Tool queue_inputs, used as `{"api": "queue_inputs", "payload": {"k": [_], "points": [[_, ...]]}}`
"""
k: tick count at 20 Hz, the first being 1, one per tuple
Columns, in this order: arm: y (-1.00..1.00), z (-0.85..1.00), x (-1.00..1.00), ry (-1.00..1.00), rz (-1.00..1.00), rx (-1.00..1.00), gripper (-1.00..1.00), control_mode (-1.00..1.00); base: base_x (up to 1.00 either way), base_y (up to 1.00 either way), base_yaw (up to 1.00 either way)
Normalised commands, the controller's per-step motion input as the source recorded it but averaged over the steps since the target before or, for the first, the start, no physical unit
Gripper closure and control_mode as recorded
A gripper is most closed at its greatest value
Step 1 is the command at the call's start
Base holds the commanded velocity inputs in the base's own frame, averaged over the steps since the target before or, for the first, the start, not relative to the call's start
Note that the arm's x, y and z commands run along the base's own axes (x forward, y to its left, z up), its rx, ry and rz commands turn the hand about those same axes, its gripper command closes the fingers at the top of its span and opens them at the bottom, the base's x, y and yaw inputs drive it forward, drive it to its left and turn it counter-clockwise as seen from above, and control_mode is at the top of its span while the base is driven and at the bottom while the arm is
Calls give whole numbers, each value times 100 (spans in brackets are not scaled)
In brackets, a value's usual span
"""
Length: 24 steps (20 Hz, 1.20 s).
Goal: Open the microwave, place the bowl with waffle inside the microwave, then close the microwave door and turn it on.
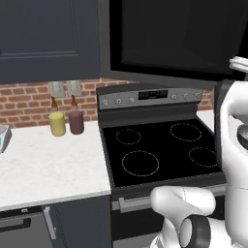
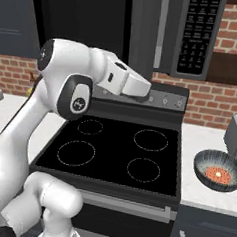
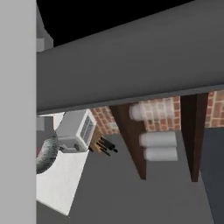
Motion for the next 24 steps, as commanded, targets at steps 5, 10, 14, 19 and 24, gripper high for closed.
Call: {"api": "queue_inputs", "payload": {"k": [5, 10, 14, 19, 24], "points": [[7, -18, -99, 7, -24, 0, 100, -100, 0, 0, 0], [2, -26, -100, 1, -11, 0, 100, -100, 0, 0, 0], [9, -35, -99, 0, 1, 0, 100, -100, 0, 0, 0], [15, -30, -89, 0, 15, 0, 100, -100, 0, 0, 0], [39, -40, -78, 0, 28, 0, 100, -100, 0, 0, 0]]}}
